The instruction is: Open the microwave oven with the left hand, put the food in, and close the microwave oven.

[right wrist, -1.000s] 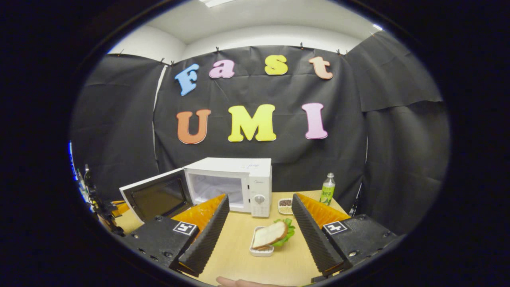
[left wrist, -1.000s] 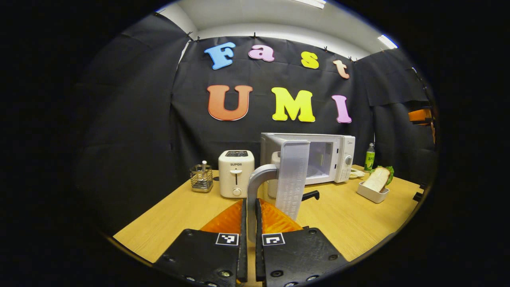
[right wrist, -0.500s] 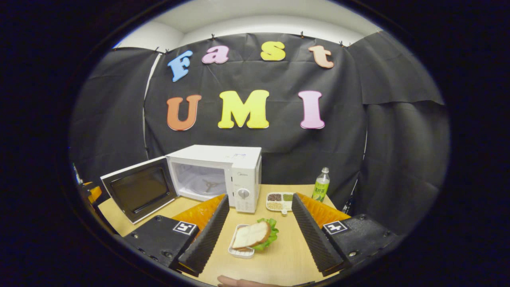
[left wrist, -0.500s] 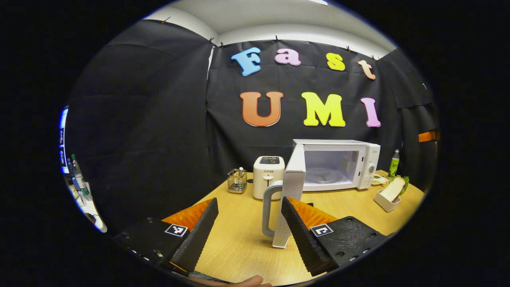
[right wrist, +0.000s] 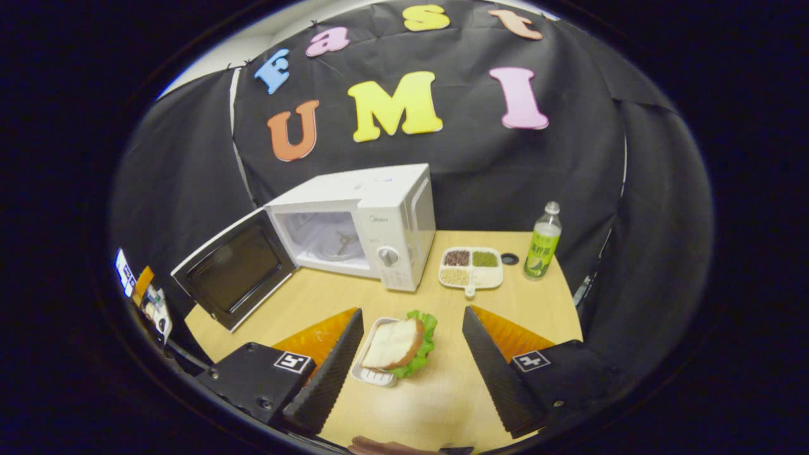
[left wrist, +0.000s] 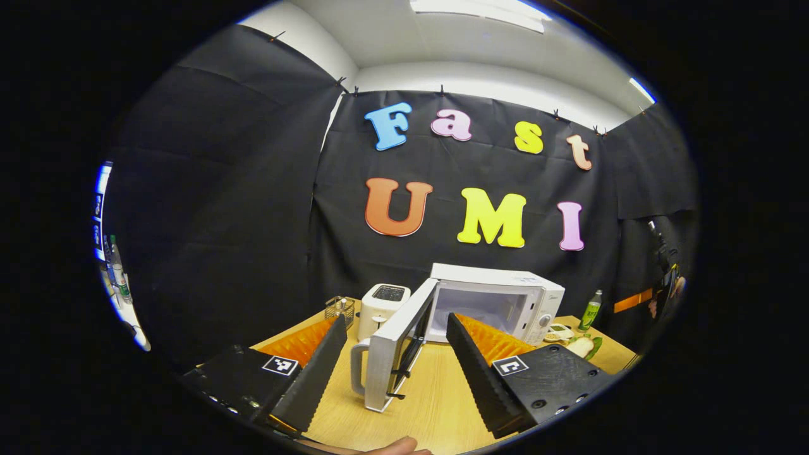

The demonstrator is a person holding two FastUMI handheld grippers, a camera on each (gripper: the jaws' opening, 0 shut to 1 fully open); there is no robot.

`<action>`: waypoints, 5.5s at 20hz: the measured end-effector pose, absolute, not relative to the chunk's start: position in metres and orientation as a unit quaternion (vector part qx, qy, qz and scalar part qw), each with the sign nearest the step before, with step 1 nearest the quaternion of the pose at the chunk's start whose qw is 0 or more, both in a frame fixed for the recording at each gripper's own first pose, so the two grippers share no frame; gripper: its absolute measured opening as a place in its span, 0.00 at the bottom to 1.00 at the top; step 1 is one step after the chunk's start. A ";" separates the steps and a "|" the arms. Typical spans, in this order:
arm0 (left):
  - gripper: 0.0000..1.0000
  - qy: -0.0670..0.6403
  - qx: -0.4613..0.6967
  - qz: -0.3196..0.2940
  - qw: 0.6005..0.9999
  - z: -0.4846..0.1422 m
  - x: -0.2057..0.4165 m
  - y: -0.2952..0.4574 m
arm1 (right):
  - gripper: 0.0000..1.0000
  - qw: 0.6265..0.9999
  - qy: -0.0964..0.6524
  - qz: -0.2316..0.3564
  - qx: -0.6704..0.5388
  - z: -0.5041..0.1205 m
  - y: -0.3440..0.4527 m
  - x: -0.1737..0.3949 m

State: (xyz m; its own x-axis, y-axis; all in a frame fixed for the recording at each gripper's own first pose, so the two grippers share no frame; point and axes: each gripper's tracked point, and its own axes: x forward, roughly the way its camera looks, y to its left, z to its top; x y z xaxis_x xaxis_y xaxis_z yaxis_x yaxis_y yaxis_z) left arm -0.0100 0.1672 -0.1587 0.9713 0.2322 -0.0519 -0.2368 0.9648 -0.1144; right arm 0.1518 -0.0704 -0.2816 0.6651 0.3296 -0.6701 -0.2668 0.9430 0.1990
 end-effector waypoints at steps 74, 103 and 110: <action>0.95 0.035 -0.014 0.123 0.992 -0.177 -0.005 0.181 | 0.30 0.964 0.092 0.022 0.249 -0.357 0.282 0.363; 0.95 0.082 -0.020 0.147 0.985 -0.205 -0.005 0.183 | 0.59 0.985 0.059 -0.093 0.132 -0.404 0.227 0.408; 0.95 0.088 -0.028 0.170 0.981 -0.226 -0.019 0.222 | 1.00 0.992 0.064 -0.028 0.110 -0.393 0.242 0.361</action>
State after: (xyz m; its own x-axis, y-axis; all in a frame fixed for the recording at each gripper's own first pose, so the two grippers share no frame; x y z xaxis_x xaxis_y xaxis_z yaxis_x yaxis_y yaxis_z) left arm -0.0195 0.2218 -0.2263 0.9264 0.3293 -0.1827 -0.3392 0.9404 -0.0247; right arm 0.3615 0.2419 -0.3926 0.9903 -0.0412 -0.1327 0.0692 0.9744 0.2140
